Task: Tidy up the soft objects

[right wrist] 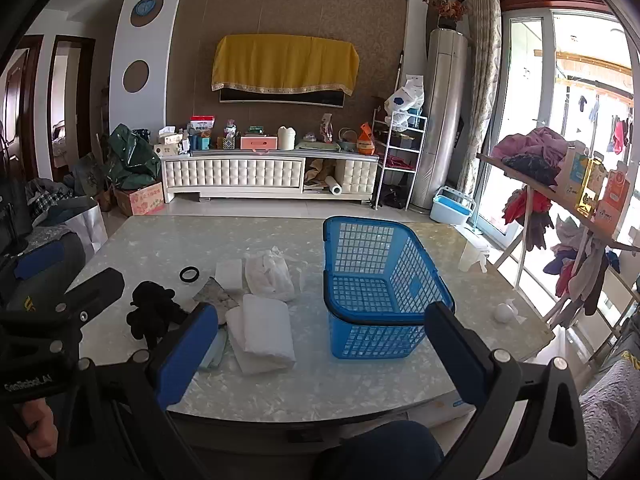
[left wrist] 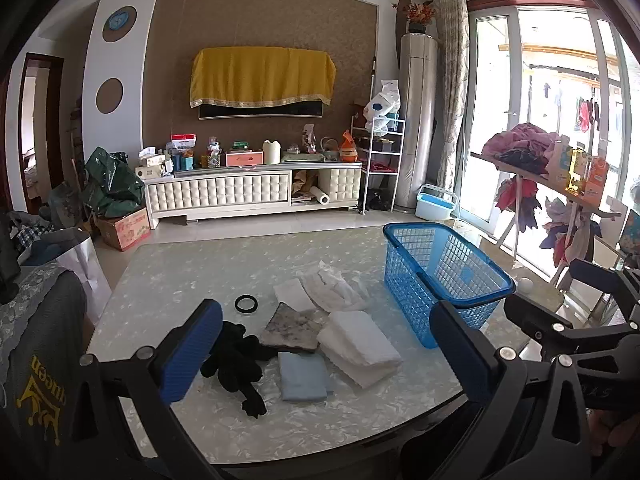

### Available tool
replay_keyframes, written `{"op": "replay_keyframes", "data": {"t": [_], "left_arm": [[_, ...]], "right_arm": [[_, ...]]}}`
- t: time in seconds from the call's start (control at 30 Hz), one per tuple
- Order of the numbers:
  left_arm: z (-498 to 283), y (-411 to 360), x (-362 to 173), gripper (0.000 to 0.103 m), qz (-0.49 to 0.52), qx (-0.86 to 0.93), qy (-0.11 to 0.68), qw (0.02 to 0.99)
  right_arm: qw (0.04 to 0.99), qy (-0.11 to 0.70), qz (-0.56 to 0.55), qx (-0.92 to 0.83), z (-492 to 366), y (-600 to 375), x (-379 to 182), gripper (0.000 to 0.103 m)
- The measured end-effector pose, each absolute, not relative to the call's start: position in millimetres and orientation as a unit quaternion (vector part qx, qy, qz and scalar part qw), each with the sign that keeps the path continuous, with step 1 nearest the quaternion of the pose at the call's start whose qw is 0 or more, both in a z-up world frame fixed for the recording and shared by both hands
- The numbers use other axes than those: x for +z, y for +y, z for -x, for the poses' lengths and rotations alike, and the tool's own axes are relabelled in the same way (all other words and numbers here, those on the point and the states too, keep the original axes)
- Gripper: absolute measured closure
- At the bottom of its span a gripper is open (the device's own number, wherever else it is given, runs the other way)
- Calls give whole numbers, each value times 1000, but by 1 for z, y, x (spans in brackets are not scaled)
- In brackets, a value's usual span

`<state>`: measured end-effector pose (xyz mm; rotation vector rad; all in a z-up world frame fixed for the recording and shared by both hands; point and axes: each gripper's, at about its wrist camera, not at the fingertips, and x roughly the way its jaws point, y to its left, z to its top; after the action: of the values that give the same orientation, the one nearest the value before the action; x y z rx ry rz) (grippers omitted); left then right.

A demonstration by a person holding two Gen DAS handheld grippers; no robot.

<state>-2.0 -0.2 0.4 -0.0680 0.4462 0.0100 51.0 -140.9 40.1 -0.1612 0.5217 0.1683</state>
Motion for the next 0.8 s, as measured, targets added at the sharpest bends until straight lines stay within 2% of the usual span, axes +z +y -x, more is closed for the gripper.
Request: {"op": "replay_keyframes", "data": {"t": [0.8], "left_arm": [[3,-2,6,0,29,2,221,975]], "right_arm": [[959,259,82,81,-51,-140,41,0]]}}
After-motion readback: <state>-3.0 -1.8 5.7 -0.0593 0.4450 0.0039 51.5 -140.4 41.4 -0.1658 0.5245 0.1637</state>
